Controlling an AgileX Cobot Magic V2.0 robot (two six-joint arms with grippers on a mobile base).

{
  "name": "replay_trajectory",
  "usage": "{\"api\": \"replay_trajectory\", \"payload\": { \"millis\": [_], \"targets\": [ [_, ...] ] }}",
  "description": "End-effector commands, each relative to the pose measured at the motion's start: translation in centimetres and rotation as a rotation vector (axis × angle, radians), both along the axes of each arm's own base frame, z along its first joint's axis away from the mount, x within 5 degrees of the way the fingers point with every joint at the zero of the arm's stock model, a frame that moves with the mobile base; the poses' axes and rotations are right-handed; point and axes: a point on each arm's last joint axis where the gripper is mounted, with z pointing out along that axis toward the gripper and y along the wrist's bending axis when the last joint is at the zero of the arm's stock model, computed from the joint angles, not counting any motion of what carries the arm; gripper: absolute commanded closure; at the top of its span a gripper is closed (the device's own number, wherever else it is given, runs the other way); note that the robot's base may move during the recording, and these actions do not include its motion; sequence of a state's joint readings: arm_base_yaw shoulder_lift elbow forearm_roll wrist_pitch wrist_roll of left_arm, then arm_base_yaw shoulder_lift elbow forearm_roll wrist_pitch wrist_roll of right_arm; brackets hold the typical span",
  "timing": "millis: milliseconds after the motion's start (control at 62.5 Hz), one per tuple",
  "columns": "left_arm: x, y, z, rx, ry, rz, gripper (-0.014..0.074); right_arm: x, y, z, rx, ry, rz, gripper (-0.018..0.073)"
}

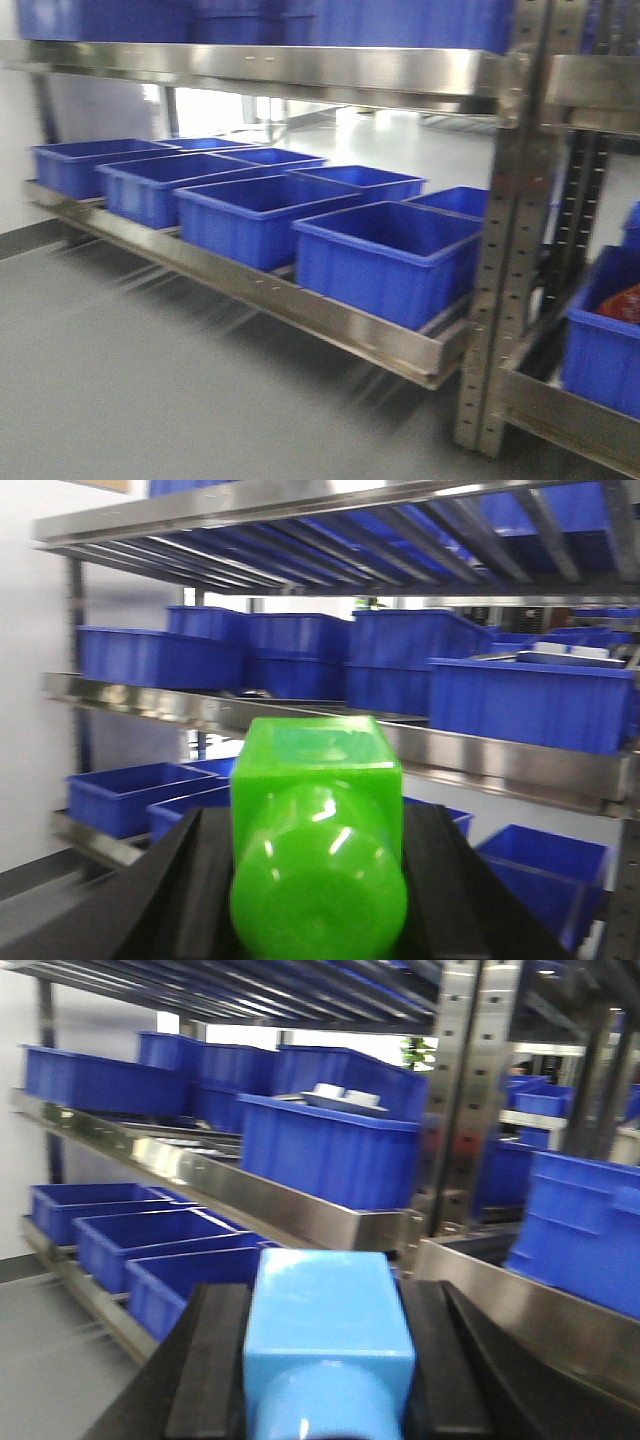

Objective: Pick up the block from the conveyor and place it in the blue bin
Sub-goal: 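Drive the base up to the shelf of blue bins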

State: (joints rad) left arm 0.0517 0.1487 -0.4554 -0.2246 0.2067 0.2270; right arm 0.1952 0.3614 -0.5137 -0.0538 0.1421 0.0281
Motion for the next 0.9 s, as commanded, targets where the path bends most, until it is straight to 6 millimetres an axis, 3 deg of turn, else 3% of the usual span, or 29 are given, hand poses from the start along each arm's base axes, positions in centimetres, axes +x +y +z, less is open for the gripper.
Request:
{"api": "replay_trajectory", "payload": {
  "millis": [0, 880],
  "targets": [
    [-0.09, 0.0, 0.11, -0.006, -0.017, -0.003, 0.0708, -0.1, -0.02, 0.35, 0.005, -0.023, 0.0, 0.0721],
    [-0.09, 0.0, 0.11, -0.006, -0.017, -0.003, 0.0708, -0.1, -0.02, 0.35, 0.005, -0.023, 0.0, 0.0721]
  ]
}}
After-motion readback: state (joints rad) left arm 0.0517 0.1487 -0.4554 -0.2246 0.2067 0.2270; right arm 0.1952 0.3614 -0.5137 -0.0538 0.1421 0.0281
